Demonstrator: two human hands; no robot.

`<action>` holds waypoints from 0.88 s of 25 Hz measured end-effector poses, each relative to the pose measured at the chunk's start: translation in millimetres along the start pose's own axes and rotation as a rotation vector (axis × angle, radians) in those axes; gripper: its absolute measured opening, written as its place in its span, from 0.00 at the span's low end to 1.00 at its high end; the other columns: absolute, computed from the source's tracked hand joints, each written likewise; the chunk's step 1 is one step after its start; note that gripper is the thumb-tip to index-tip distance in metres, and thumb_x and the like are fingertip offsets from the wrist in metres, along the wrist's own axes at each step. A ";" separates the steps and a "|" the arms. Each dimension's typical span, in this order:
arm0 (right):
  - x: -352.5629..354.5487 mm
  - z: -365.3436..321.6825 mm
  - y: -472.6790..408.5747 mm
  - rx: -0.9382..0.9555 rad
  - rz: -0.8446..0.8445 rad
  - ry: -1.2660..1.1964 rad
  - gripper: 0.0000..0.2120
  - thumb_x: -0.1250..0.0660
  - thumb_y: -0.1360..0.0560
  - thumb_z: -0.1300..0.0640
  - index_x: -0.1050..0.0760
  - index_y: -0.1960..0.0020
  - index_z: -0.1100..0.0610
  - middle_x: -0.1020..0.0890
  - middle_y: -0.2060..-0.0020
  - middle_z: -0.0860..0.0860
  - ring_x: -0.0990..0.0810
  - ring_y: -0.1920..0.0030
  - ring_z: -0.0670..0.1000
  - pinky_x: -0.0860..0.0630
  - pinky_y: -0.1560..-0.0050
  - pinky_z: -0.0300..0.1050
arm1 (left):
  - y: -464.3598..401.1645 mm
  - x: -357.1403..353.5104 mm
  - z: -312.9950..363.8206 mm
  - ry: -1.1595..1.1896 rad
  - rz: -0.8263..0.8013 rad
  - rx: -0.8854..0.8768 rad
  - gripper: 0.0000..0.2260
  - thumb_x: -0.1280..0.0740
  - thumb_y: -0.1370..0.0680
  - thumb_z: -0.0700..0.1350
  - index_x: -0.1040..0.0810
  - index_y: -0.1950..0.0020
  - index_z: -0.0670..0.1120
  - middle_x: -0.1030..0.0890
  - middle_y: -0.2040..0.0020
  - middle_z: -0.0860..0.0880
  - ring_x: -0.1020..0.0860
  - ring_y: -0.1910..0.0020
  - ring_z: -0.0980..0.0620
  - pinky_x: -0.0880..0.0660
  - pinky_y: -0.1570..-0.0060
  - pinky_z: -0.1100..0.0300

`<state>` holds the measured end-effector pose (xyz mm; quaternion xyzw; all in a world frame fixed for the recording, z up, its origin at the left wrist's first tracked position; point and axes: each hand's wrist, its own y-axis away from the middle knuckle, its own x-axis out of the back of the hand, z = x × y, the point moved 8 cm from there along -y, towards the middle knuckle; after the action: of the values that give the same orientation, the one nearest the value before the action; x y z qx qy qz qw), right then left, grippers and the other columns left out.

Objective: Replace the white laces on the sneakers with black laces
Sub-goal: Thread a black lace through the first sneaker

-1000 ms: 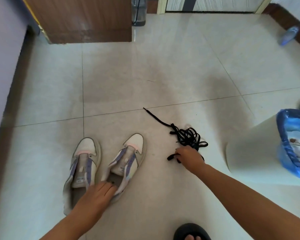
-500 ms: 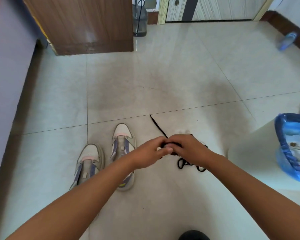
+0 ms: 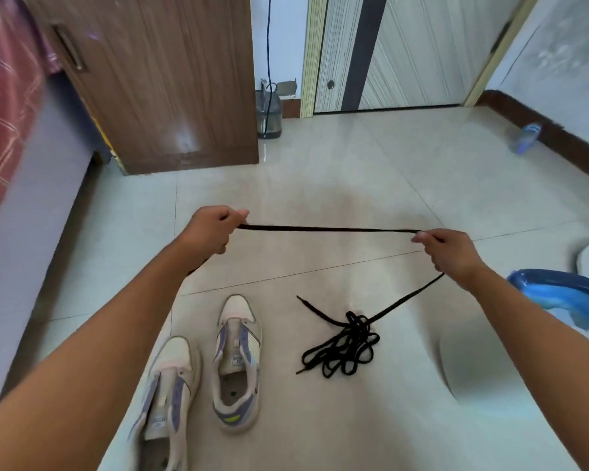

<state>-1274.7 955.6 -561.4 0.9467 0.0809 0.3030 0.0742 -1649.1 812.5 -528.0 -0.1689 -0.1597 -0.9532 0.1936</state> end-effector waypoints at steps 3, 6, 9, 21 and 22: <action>19.4 -27.9 -14.0 0.042 -0.042 0.035 0.10 0.33 0.24 0.54 0.19 0.56 0.60 0.31 0.69 0.53 0.36 0.71 0.50 0.37 0.72 0.40 | -6.1 45.6 -5.4 -0.034 0.155 0.036 0.11 0.37 0.20 0.48 0.22 0.58 0.44 0.31 0.65 0.44 0.39 0.71 0.50 0.38 0.74 0.62; 32.5 -53.7 -17.7 0.094 -0.092 0.147 0.11 0.32 0.25 0.50 0.20 0.61 0.56 0.30 0.69 0.53 0.36 0.71 0.50 0.37 0.71 0.39 | 1.1 113.0 -31.8 -0.017 0.513 0.111 0.12 0.37 0.21 0.48 0.21 0.49 0.39 0.22 0.53 0.34 0.34 0.69 0.47 0.32 0.70 0.61; 48.3 -57.8 -20.9 0.099 -0.022 0.084 0.17 0.34 0.24 0.45 0.20 0.57 0.60 0.32 0.70 0.53 0.37 0.71 0.51 0.37 0.71 0.40 | 18.2 186.9 -94.0 -0.063 0.754 0.300 0.18 0.37 0.21 0.50 0.23 0.41 0.36 0.23 0.56 0.36 0.24 0.58 0.39 0.27 0.52 0.50; -149.7 -162.4 90.0 0.181 -0.927 0.291 0.13 0.38 0.21 0.52 0.21 0.50 0.60 0.37 0.75 0.43 0.41 0.74 0.45 0.40 0.74 0.36 | 46.5 36.7 -2.8 -0.337 -0.107 -0.178 0.15 0.41 0.19 0.51 0.24 0.37 0.48 0.23 0.44 0.52 0.26 0.54 0.53 0.29 0.55 0.62; -162.2 -173.2 100.2 0.227 -0.954 0.311 0.12 0.39 0.21 0.52 0.21 0.49 0.60 0.37 0.76 0.42 0.40 0.74 0.44 0.38 0.73 0.35 | 55.6 13.4 8.5 -0.191 -0.232 -0.149 0.15 0.42 0.19 0.52 0.23 0.38 0.48 0.21 0.52 0.54 0.29 0.64 0.53 0.31 0.66 0.62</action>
<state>-1495.5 841.5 -494.0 0.7502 0.5463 0.3620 0.0881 -1635.0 762.8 -501.9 -0.2529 -0.1247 -0.9580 0.0530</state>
